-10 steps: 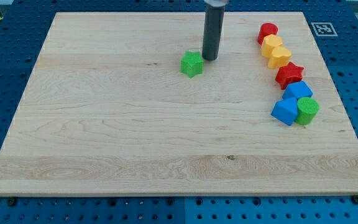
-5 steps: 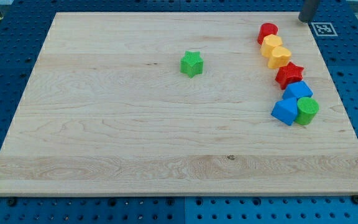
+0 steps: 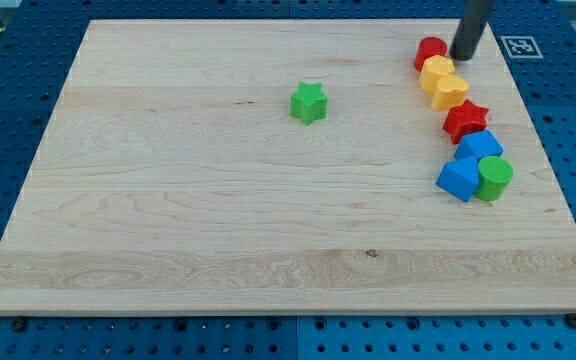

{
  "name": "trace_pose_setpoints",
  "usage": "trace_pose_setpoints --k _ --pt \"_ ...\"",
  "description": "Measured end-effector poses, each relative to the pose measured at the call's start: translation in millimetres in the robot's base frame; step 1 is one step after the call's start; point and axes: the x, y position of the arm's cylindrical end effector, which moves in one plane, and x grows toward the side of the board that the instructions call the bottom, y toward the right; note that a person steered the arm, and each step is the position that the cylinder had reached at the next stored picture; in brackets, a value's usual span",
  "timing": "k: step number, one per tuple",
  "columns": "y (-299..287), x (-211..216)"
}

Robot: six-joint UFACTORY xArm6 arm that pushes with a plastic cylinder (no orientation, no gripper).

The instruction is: Slide the red circle towards the center left

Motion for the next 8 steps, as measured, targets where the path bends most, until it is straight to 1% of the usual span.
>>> trace_pose_setpoints --k 3,4,5,6,7,8 --pt "-90 0" --pt "-102 4" --pt "-90 5" --pt "-87 20" --pt "-89 27" --pt "-104 27"
